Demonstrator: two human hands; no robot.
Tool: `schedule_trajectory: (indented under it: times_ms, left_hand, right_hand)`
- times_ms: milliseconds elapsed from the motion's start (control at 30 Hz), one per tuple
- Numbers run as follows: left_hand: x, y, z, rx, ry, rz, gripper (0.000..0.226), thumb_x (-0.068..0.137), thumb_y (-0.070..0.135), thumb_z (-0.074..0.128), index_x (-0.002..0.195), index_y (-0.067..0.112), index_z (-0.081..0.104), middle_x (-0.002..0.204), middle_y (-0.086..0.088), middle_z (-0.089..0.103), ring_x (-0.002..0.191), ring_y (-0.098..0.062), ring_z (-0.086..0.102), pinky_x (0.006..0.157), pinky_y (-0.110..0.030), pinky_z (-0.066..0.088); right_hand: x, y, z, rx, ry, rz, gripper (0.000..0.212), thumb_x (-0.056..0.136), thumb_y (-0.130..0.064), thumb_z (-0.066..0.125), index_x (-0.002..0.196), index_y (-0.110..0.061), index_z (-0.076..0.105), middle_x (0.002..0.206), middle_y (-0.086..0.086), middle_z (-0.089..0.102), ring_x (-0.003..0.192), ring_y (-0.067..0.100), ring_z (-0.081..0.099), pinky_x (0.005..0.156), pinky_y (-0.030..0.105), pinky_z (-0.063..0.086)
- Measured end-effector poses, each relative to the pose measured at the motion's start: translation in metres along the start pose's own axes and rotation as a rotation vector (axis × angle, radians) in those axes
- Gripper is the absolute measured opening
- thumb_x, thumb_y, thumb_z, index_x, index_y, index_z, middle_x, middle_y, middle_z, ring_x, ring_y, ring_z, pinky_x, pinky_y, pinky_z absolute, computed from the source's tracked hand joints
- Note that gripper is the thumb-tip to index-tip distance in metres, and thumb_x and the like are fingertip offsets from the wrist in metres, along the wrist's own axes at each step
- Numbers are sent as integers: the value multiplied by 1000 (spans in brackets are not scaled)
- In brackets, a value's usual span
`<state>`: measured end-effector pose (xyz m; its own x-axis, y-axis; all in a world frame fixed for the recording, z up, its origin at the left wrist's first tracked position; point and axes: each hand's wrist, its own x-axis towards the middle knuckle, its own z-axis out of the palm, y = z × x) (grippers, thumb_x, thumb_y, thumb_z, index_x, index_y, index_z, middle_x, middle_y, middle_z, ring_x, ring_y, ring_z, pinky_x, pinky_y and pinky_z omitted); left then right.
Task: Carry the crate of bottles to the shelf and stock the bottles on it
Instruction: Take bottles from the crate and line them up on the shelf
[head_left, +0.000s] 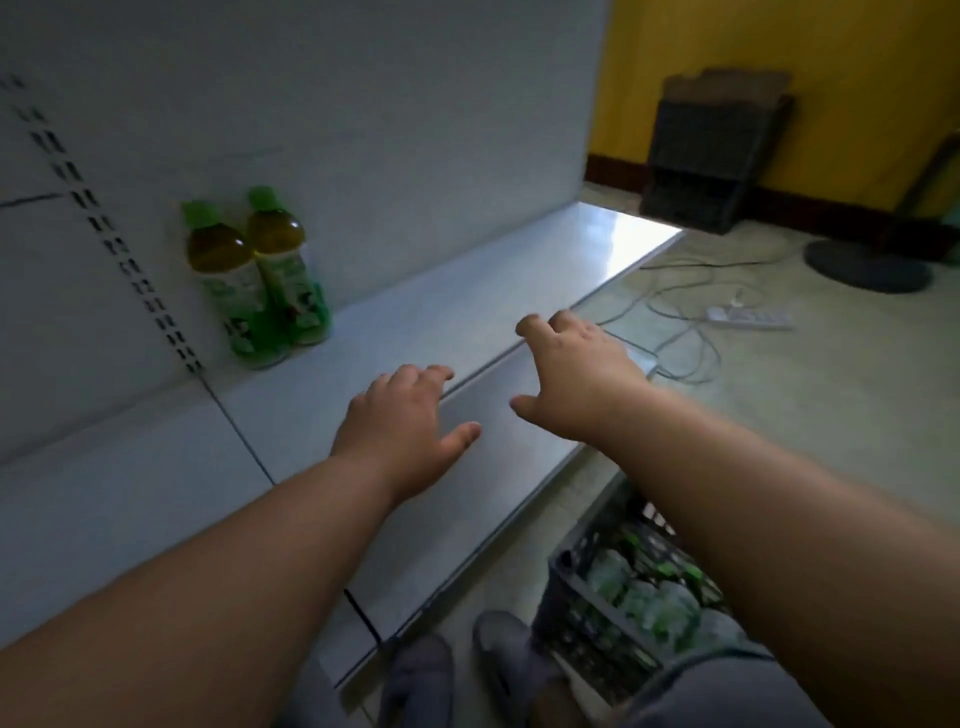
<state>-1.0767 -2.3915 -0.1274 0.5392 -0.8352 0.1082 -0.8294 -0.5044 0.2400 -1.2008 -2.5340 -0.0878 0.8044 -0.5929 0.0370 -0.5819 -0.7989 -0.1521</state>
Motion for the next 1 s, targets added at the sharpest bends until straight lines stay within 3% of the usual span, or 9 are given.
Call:
schedule_trajectory:
  times_ms: [267, 500, 567, 633, 733, 800, 900, 1000]
  left_hand:
    - [-21, 127, 81, -15, -133, 338, 76, 85, 68, 53, 146, 26, 37, 140, -2, 48, 128, -25, 44, 104, -40, 38]
    - [-1, 167, 198, 53, -310, 375, 76, 86, 70, 50, 146, 24, 37, 138, 0, 50, 126, -22, 46, 106, -41, 40]
    - [5, 166, 228, 81, -361, 349, 81, 87, 70, 46, 151, 22, 30, 152, -2, 38, 139, -22, 34, 115, -42, 29]
    - [13, 160, 253, 131, -419, 340, 91, 88, 73, 40, 157, 20, 13, 165, -6, 10, 151, -24, 8, 121, -41, 12]
    - [25, 150, 282, 262, -463, 389, 104, 85, 80, 23, 155, 14, -18, 160, -11, -29, 147, -25, -27, 121, -41, -10]
    - [28, 146, 292, 322, -462, 423, 110, 82, 84, 14, 148, 9, -30, 154, -15, -39, 142, -27, -37, 120, -43, -15]
    - [29, 143, 296, 270, -467, 384, 115, 78, 87, 14, 143, 8, -39, 149, -14, -47, 138, -26, -43, 119, -41, -17]
    - [29, 143, 297, 259, -466, 361, 118, 74, 89, 12, 143, 7, -38, 149, -14, -47, 138, -24, -44, 118, -39, -18]
  right_hand:
    - [-112, 113, 30, -4, -60, 362, 64, 84, -45, 68, 137, -21, 40, 133, 10, 46, 124, 32, 45, 97, 43, 44]
    - [-138, 198, 133, 163, -241, 586, 67, 82, -50, 71, 136, -24, 42, 128, 4, 48, 116, 24, 49, 95, 43, 49]
    - [-131, 214, 165, 237, -291, 640, 66, 83, -52, 71, 135, -22, 43, 127, 4, 50, 114, 24, 51, 94, 42, 50]
    - [-122, 229, 198, 340, -311, 717, 67, 83, -54, 71, 135, -20, 45, 128, 6, 51, 113, 25, 54, 92, 41, 51]
    - [-108, 247, 250, 465, -310, 819, 66, 83, -55, 70, 132, -16, 49, 123, 7, 56, 108, 25, 57, 82, 35, 51]
    - [-99, 256, 279, 460, -342, 881, 56, 84, -57, 68, 116, -12, 55, 109, 6, 59, 92, 22, 58, 65, 30, 46]
    - [-82, 264, 315, 429, -414, 967, 55, 82, -68, 62, 81, -13, 53, 99, 10, 63, 85, 25, 62, 66, 33, 52]
    - [-66, 264, 341, 271, -528, 997, 75, 68, -86, 56, 84, -14, 62, 104, 12, 65, 98, 32, 62, 72, 35, 53]
